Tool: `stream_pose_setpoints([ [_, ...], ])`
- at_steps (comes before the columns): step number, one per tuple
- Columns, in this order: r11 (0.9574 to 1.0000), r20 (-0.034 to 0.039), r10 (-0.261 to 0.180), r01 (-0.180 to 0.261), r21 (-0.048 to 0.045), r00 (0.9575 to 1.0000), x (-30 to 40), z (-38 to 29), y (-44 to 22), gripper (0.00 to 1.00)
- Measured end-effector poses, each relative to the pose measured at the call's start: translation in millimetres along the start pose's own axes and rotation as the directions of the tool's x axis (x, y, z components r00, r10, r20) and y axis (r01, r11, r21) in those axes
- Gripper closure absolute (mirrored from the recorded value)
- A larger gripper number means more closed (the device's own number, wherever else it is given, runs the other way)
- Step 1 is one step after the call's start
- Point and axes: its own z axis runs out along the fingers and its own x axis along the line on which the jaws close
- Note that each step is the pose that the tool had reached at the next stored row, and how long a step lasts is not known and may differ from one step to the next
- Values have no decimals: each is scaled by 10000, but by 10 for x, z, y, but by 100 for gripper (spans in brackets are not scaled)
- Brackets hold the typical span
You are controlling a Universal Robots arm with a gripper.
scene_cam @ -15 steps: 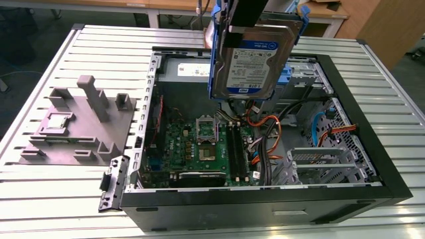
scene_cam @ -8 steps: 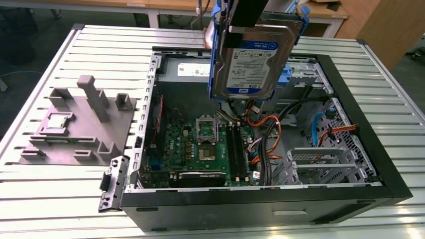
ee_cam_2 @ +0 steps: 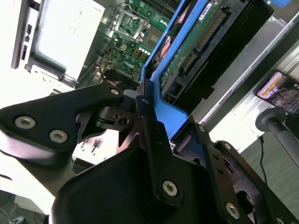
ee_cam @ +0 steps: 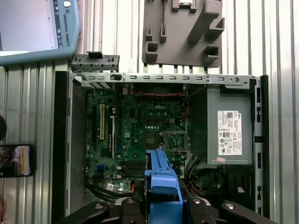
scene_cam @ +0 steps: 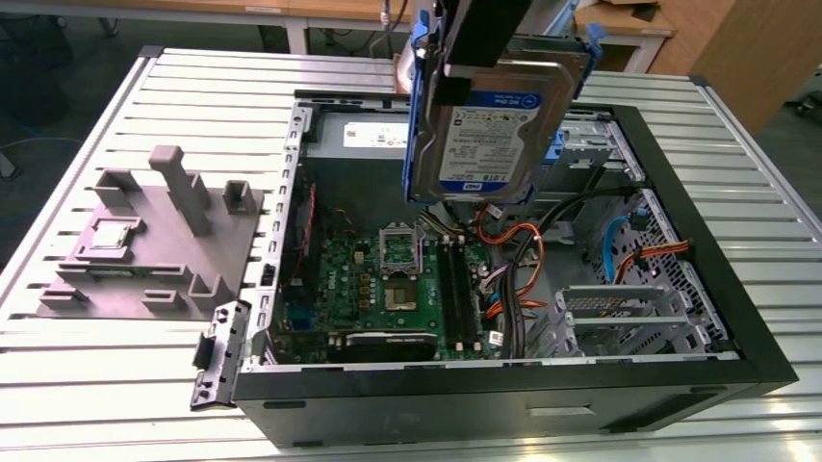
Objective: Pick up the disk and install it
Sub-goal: 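Insert the disk into the insertion slot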
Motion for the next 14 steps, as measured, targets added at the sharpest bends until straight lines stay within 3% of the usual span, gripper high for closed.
stream_pose_setpoints([
  [3, 10000, 1, 0, 0, 24, 10000, 22, 20, -47, 63],
  [10, 10000, 2, -3, 3, 89, 10000, 23, 53, -292, 63],
  [14, 9999, -3, -3, 3, 120, 10000, 34, 61, -325, 63],
])
